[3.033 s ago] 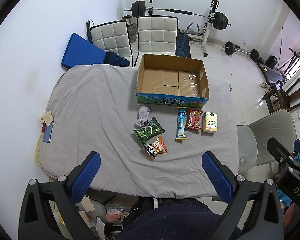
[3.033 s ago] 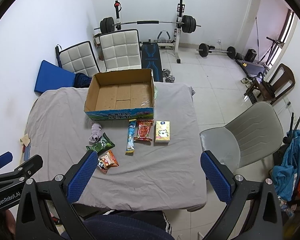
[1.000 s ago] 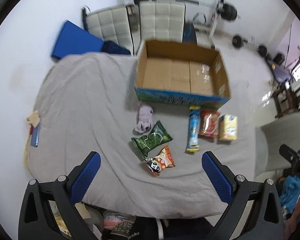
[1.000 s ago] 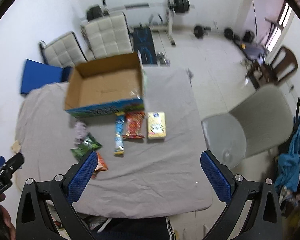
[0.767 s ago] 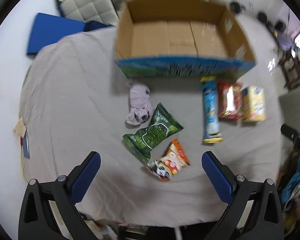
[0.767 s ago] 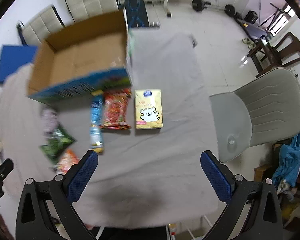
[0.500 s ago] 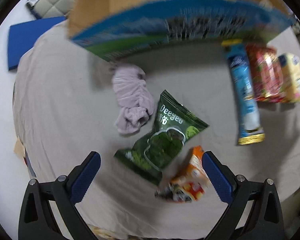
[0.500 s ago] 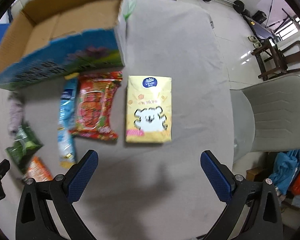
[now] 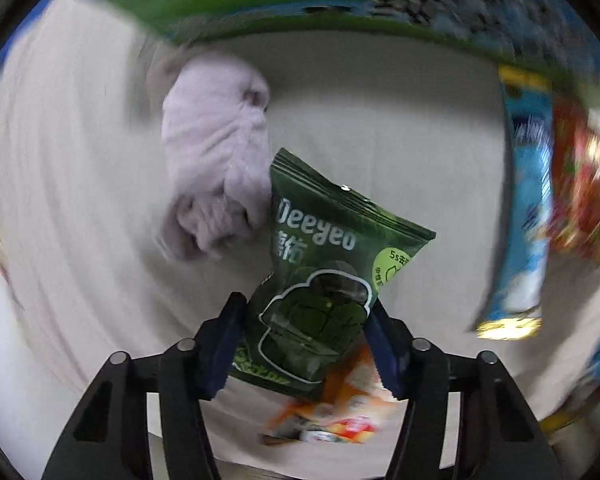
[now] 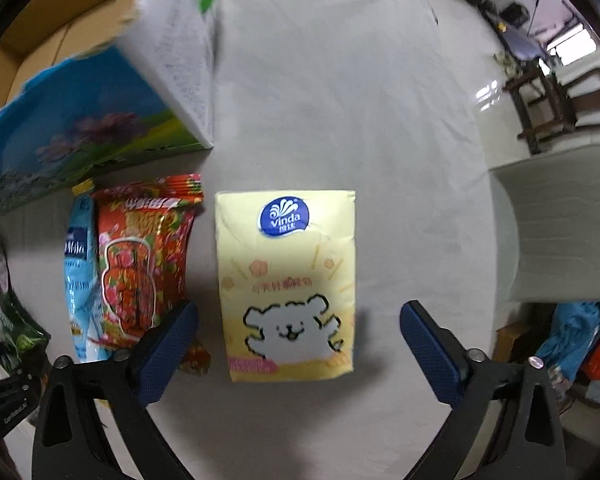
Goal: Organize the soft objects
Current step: 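Grasp the green Deeyeo bag with the left tool while the right tool grasps the yellow Vinda tissue pack, then carry both items into the cardboard box and open both tools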
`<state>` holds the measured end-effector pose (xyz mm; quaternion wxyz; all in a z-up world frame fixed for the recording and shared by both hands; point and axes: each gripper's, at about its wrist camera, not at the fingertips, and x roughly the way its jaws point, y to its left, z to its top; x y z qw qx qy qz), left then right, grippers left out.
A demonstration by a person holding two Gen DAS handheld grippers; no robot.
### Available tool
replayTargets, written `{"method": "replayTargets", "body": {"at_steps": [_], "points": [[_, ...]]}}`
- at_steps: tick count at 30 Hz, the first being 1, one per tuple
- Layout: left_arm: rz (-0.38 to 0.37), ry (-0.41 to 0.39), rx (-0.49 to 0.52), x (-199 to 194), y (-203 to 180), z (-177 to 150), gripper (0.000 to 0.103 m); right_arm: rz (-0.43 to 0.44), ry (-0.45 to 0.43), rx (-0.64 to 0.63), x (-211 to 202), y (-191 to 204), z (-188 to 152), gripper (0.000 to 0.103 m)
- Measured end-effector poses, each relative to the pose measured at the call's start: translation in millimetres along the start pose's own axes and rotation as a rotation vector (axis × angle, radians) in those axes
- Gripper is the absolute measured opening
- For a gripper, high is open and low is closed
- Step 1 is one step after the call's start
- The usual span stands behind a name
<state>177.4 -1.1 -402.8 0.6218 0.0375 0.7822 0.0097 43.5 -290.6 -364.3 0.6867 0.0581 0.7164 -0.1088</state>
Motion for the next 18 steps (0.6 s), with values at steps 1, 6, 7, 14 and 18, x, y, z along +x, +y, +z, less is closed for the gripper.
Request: {"method": "replayTargets", "body": {"at_steps": [1,6,7,14,18], "points": [[-0.05,0.009,-0.051,-1.7,6.3,-1.7,0.054,0.016,0.016,0.008,5.5,-1.5,2.6,0.09],[-0.185,0.023,-0.15,-2.1,31.2,-14.8,0.056,0.091,0.125,0.043,28.5,-13.0,-6.0,0.067],[-0.191,0.024,-0.144,-3.0,33.4,-17.9,0.057,0.086,0.136,0.034,29.2,-13.2,-9.4,0.067],[-0.14,0.008,-0.066,47.2,10.2,-33.0,0.057,0.067,0.159,-0.057,32.6,-7.5,-41.2,0.067],[-0.124,-0.019,-0.089,52.2,11.2,-46.1,0.043,0.046,0.126,-0.046,27.1,11.3,-47.3,0.067]]}}
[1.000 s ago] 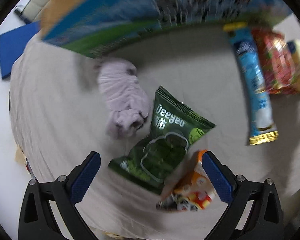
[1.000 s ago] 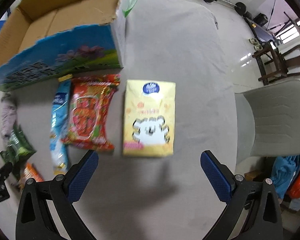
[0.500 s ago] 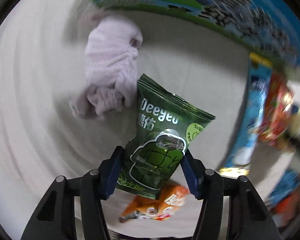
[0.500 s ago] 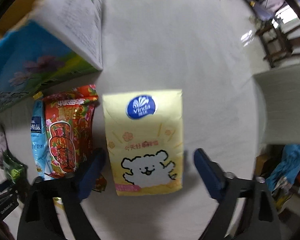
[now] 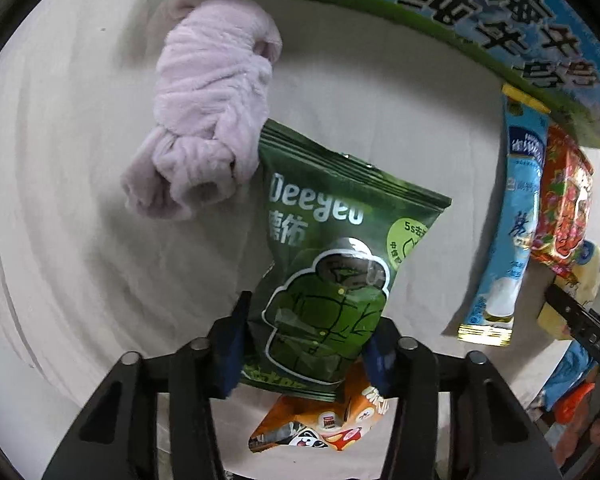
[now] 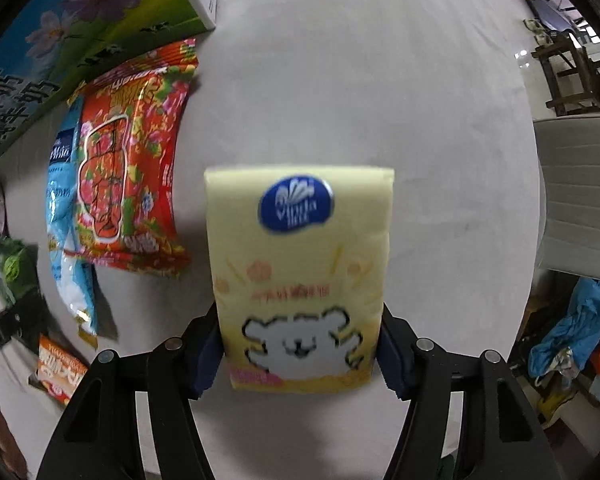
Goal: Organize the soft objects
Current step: 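Carry both items into the cardboard box and open both tools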
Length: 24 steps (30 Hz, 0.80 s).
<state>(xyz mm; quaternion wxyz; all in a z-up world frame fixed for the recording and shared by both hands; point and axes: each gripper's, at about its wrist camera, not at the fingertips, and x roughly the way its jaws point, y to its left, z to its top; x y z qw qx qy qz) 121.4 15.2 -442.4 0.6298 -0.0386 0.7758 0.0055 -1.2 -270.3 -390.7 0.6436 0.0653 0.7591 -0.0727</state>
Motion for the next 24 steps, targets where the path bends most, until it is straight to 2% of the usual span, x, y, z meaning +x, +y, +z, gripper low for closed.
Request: {"method": "replayTargets", "body": {"at_steps": [5,12,18,20,21,22,24], "points": [[0.002,-0.048,-0.044,-19.8,0.5,-26.3,0.041,0.01,-0.011,0.026,0.4,0.4,8.1,0.066],[-0.048,-0.108,-0.099,-54.5,11.2,-73.1,0.04,0.053,-0.038,-0.002,-19.5,-14.4,-31.8,0.066],[-0.136,-0.158,-0.111,-113.0,2.2,-108.1,0.04,0.159,-0.085,-0.071,-69.4,-5.9,-61.4,0.066],[-0.18,-0.179,-0.095,-138.0,-8.2,-111.3,0.04,0.203,-0.11,-0.104,-93.7,-0.9,-68.9,0.066],[-0.2,-0.188,-0.086,-157.1,-10.0,-99.8,0.04,0.218,-0.121,-0.115,-103.5,1.1,-65.9,0.066],[-0.212,-0.2,-0.073,-166.7,-16.5,-108.2,0.04,0.237,-0.137,-0.13,-116.3,5.7,-66.1,0.066],[-0.241,-0.225,-0.045,-192.8,-32.0,-99.1,0.04,0.279,-0.175,-0.151,-146.9,13.6,-63.6,0.066]]}}
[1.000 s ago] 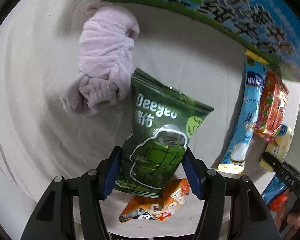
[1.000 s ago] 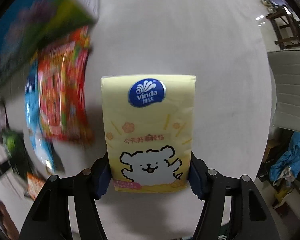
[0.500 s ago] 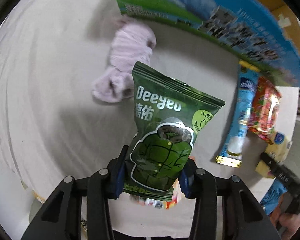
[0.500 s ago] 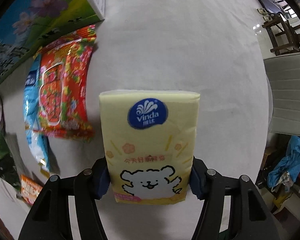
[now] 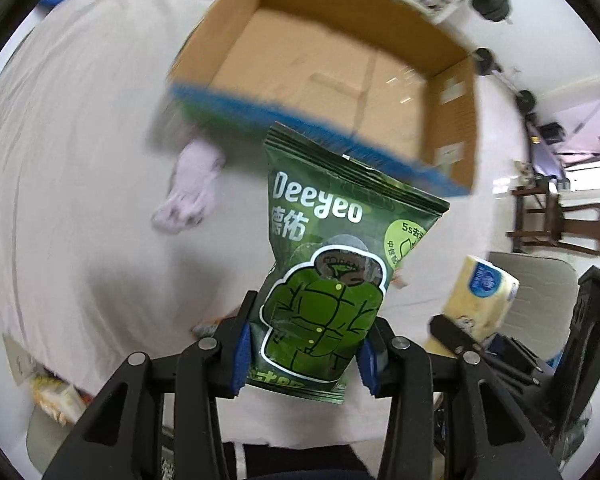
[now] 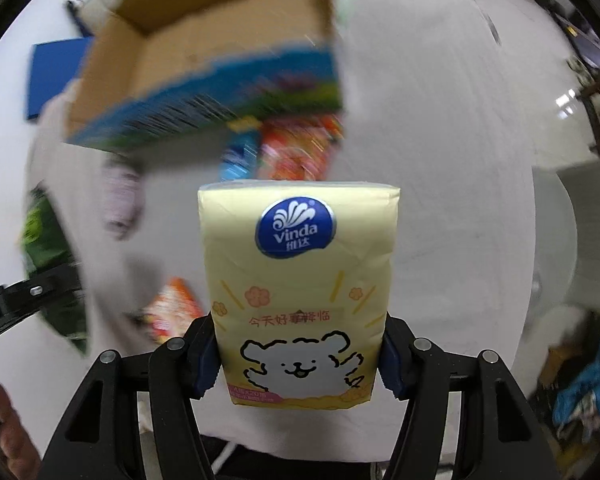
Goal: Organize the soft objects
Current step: 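Carry both items into the cardboard box and open both tools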
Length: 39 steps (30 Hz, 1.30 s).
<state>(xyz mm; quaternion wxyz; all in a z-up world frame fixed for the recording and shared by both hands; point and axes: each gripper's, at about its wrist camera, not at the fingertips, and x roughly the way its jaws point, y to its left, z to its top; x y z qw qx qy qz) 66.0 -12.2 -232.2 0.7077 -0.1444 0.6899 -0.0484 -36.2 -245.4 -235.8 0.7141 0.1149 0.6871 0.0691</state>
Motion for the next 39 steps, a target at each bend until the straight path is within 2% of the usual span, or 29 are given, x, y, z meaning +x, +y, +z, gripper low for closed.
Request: {"method": "replayTargets", "body": {"at_steps": [1,4,6,9,12,15,20,25,30,33,35,39], "points": [[-0.011,-0.008,0.01,-3.1,-4.2,9.2,0.04,0.012,-0.009,-0.004,-7.4,-1.8,24.2,0.066],[-0.03,-0.038,0.038,-13.5,-13.2,56.5,0.04,0.038,-0.065,-0.025,-32.7,19.4,54.9,0.066],[-0.037,-0.048,0.052,-9.7,-21.3,85.0,0.04,0.021,-0.116,-0.037,-48.1,31.7,77.9,0.066],[-0.063,-0.035,0.058,3.7,-30.7,132.3,0.04,-0.013,-0.156,-0.041,-47.1,45.0,114.0,0.066],[-0.079,-0.017,0.05,23.8,-30.9,173.9,0.04,-0.042,-0.162,-0.038,-35.1,51.1,150.6,0.066],[-0.095,0.022,0.034,45.1,-28.3,203.0,0.04,-0.075,-0.155,-0.03,-9.9,56.8,190.5,0.066],[-0.116,0.098,0.001,89.2,-23.9,242.6,0.04,-0.108,-0.111,-0.01,39.5,42.7,253.5,0.066],[-0.136,0.156,-0.005,109.5,-19.0,243.4,0.04,-0.129,-0.052,-0.006,84.8,40.2,296.3,0.066],[-0.143,0.169,-0.011,113.8,-9.8,244.4,0.041,-0.131,-0.018,-0.006,113.3,34.0,316.5,0.066],[-0.105,0.169,-0.029,111.7,-8.7,244.8,0.041,-0.129,0.001,-0.019,121.4,31.5,318.1,0.066],[-0.076,0.171,-0.006,109.7,-11.5,243.7,0.041,-0.148,0.001,-0.026,121.5,30.0,315.5,0.067],[-0.007,0.119,0.05,91.5,-17.1,235.3,0.055,-0.155,-0.002,-0.032,119.3,28.1,307.9,0.068]]}}
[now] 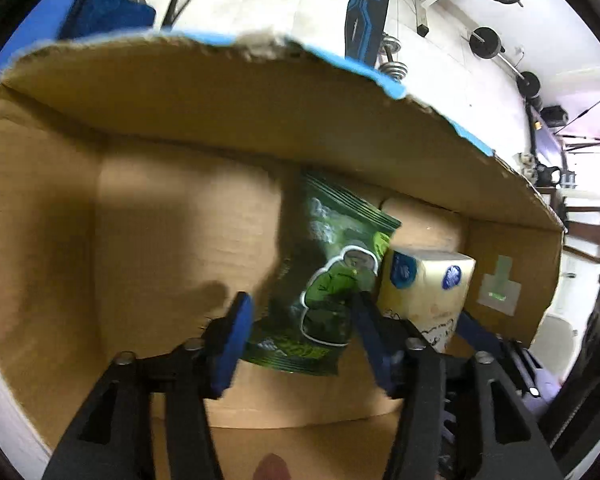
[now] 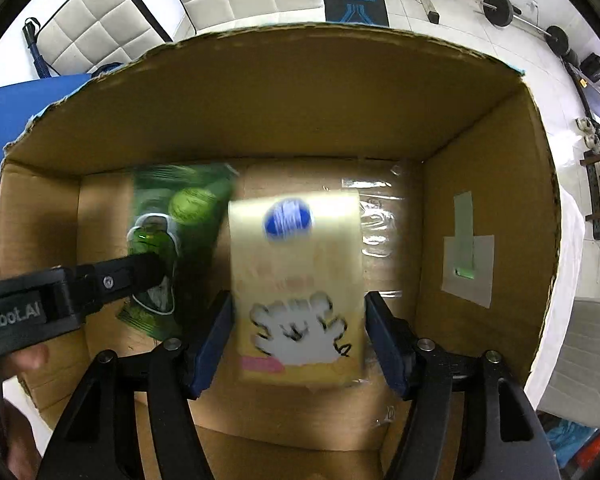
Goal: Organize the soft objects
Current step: 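Carry both items into the cardboard box and open both tools, then grasp the orange panda snack bag with the left tool while the right tool grasps the red candy bag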
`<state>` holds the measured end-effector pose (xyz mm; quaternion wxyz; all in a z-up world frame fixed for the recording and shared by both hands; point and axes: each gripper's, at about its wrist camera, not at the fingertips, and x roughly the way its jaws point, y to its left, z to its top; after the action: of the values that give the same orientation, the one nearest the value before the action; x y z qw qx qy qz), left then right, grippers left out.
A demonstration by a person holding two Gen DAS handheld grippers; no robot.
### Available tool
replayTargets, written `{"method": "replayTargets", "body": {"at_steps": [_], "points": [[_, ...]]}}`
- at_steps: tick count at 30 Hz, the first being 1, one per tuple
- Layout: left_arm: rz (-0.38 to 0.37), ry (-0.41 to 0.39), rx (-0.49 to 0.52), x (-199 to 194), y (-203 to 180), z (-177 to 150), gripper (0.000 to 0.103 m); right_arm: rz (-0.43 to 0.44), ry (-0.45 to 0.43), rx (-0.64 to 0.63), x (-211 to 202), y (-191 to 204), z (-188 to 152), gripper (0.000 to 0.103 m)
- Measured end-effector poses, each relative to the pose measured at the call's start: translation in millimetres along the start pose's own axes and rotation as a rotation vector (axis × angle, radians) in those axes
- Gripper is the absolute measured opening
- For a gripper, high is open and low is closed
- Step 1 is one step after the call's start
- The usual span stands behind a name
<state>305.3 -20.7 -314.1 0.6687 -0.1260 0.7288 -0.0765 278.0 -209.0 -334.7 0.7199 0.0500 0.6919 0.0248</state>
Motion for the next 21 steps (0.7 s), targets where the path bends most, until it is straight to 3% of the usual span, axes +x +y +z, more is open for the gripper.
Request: {"method": "replayTargets", "body": {"at_steps": [2,4,7,10,18,19,21], "points": [[0.02,-0.012,0.014,-9.9,-2.5,-7.4,0.057,-0.006,-0.005,-0.01,-3.2,0.0,-6.5,0.069],[0.041,-0.026,0.025,-21.3,-3.3,-17.1,0.078,-0.012,-0.004,-0.02,-4.3,1.2,-8.1,0.071],[0.07,-0.066,0.044,-39.9,-2.9,-35.7,0.088,-0.016,-0.011,-0.023,-11.7,5.0,-15.6,0.076],[0.103,-0.097,0.077,-59.2,-3.2,-61.7,0.098,-0.028,-0.038,-0.034,-23.8,12.0,-31.5,0.102],[0.186,-0.225,0.132,-113.6,-6.5,-137.7,0.098,-0.051,-0.084,-0.014,-57.3,33.3,-85.9,0.103],[0.189,-0.241,0.136,-122.4,-5.6,-146.7,0.098,-0.058,-0.088,-0.011,-66.9,50.8,-87.3,0.103],[0.203,-0.274,0.138,-139.0,-7.3,-156.3,0.098,-0.067,-0.106,-0.001,-77.0,45.9,-87.9,0.103]]}}
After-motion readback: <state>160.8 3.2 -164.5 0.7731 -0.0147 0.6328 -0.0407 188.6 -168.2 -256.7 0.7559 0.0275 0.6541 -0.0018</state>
